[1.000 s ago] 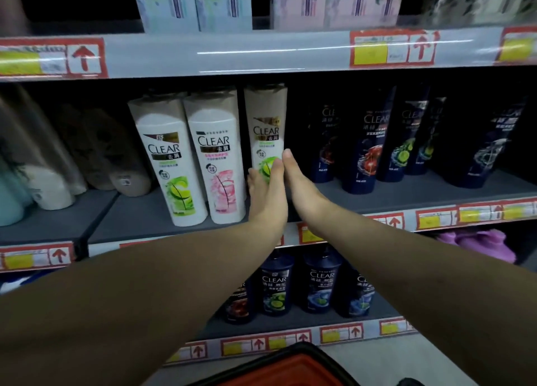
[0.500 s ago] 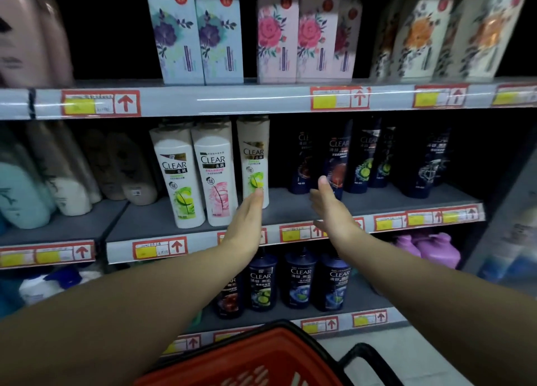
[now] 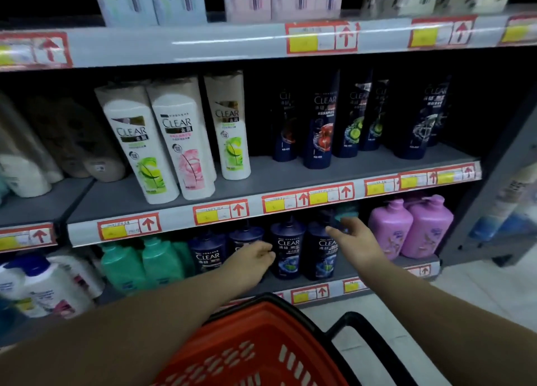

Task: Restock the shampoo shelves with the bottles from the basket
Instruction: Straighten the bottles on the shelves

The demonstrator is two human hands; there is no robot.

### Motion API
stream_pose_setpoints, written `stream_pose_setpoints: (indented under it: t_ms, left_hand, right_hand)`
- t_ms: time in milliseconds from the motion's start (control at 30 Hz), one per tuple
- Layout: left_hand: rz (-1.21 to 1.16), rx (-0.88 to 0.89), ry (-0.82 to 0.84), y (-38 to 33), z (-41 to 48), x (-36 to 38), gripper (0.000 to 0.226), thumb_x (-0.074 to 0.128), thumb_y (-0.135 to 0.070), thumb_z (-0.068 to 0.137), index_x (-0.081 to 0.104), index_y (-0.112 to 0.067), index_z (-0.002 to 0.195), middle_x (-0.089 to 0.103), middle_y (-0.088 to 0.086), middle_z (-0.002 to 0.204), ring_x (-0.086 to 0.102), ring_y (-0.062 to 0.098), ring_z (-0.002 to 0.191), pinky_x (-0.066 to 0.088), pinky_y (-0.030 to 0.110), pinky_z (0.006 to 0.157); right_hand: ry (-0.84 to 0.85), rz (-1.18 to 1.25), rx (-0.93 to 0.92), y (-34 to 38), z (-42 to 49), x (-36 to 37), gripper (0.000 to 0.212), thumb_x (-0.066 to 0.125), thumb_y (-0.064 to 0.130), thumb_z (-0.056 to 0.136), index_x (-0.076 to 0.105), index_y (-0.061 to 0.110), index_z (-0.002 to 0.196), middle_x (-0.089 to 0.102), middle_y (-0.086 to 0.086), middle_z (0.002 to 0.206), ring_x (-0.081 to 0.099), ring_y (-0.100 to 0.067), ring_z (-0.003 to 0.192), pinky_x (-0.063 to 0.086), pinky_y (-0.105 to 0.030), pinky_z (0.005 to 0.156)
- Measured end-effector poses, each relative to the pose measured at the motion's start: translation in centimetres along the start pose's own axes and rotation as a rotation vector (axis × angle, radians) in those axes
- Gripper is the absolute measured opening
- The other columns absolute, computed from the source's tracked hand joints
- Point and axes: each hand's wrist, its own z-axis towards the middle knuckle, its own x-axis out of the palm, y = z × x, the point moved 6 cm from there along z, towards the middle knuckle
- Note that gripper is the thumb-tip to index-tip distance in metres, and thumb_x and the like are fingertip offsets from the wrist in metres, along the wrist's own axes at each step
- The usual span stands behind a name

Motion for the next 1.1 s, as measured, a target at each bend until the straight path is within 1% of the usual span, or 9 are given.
stream_pose_setpoints:
  t_ms: [100, 300, 367, 433, 533, 667, 800, 1000, 1100]
  left_hand:
    - [-0.1, -0.042, -0.05, 0.4, 3.2, 2.8, 0.058, 0.053, -0.03, 0.097, 0.031, -0.014, 0.148, 0.036, 0.006, 0.153, 0.038, 0.02, 0.138, 0.032, 0.03, 0.112]
    - [0.022, -0.071, -0.176, 0.3, 6.6, 5.3, 0.085, 0.056, -0.036, 0.093, -0.001, -0.019, 0.154, 0.007, 0.003, 0.162, 0.02, 0.023, 0.146, 0.024, 0.033, 0.114]
    - [0.074, -0.027, -0.196, 0.0, 7.1, 5.6, 0.084, 0.055, -0.034, 0.094, -0.003, -0.023, 0.154, 0.002, 0.002, 0.162, 0.022, 0.025, 0.145, 0.028, 0.034, 0.112]
    - [0.109, -0.012, -0.204, -0.1, 7.3, 6.0, 0.084, 0.054, -0.034, 0.093, -0.005, -0.027, 0.153, -0.004, 0.0, 0.162, 0.028, 0.027, 0.143, 0.035, 0.033, 0.108]
    - [0.108, -0.04, -0.192, 0.2, 7.3, 6.4, 0.086, 0.054, -0.029, 0.093, -0.007, -0.031, 0.152, -0.012, -0.003, 0.161, 0.042, 0.026, 0.133, 0.038, 0.023, 0.09]
    - [0.091, -0.051, -0.194, 0.3, 7.3, 6.4, 0.086, 0.053, -0.028, 0.093, -0.009, -0.03, 0.152, -0.014, -0.005, 0.16, 0.048, 0.025, 0.126, 0.039, 0.022, 0.083]
    - [0.095, -0.058, -0.197, 0.2, 7.2, 6.4, 0.085, 0.053, -0.028, 0.093, -0.009, -0.029, 0.152, -0.011, -0.005, 0.16, 0.052, 0.025, 0.121, 0.038, 0.021, 0.082]
    - [0.081, -0.05, -0.197, 0.1, 7.2, 6.5, 0.084, 0.053, -0.028, 0.093, -0.006, -0.028, 0.153, -0.007, -0.004, 0.159, 0.056, 0.024, 0.114, 0.04, 0.022, 0.083]
    - [0.077, -0.044, -0.205, 0.2, 7.1, 6.4, 0.083, 0.053, -0.029, 0.094, -0.005, -0.028, 0.153, -0.005, -0.003, 0.159, 0.054, 0.025, 0.118, 0.039, 0.022, 0.085]
  right_hand:
    - [-0.015, 0.016, 0.042, -2.7, 1.9, 0.2, 0.067, 0.074, 0.021, 0.086, 0.042, 0.007, 0.143, 0.051, -0.01, 0.14, 0.051, -0.022, 0.121, 0.037, -0.026, 0.095]
    - [-0.013, 0.037, 0.015, -6.6, 5.3, 1.4, 0.087, 0.09, 0.016, 0.066, 0.042, 0.012, 0.138, 0.056, -0.002, 0.125, 0.056, -0.019, 0.116, 0.046, -0.031, 0.101]
    - [-0.008, 0.048, 0.007, -7.4, 6.0, 2.2, 0.114, 0.093, 0.034, 0.051, 0.032, 0.016, 0.146, 0.051, -0.001, 0.136, 0.053, -0.018, 0.124, 0.045, -0.036, 0.107]
    - [0.003, 0.081, -0.002, -8.2, 6.7, 2.9, 0.133, 0.089, 0.051, 0.039, 0.02, 0.032, 0.151, 0.043, -0.001, 0.148, 0.046, -0.02, 0.134, 0.041, -0.045, 0.112]
    - [-0.001, 0.061, -0.078, -8.2, 7.4, 3.0, 0.124, 0.089, 0.052, 0.042, 0.021, 0.042, 0.146, 0.044, -0.001, 0.148, 0.046, -0.02, 0.135, 0.041, -0.046, 0.112]
    - [-0.021, -0.009, -0.135, -7.2, 7.5, 2.6, 0.089, 0.091, 0.03, 0.056, 0.042, 0.032, 0.13, 0.06, 0.001, 0.128, 0.059, -0.021, 0.117, 0.049, -0.046, 0.103]
    - [0.023, 0.01, -0.121, -6.8, 8.5, 2.5, 0.094, 0.092, 0.019, 0.058, 0.042, 0.028, 0.137, 0.06, 0.0, 0.129, 0.06, -0.021, 0.116, 0.05, -0.045, 0.102]
    - [0.006, -0.01, -0.138, -7.1, 10.0, 2.8, 0.1, 0.083, 0.047, 0.044, 0.043, 0.031, 0.134, 0.056, -0.005, 0.129, 0.06, -0.024, 0.115, 0.051, -0.045, 0.101]
    - [-0.014, -0.055, -0.193, -6.6, 8.8, 2.6, 0.094, 0.088, 0.026, 0.057, 0.042, 0.028, 0.138, 0.049, -0.005, 0.133, 0.055, -0.021, 0.118, 0.046, -0.041, 0.107]
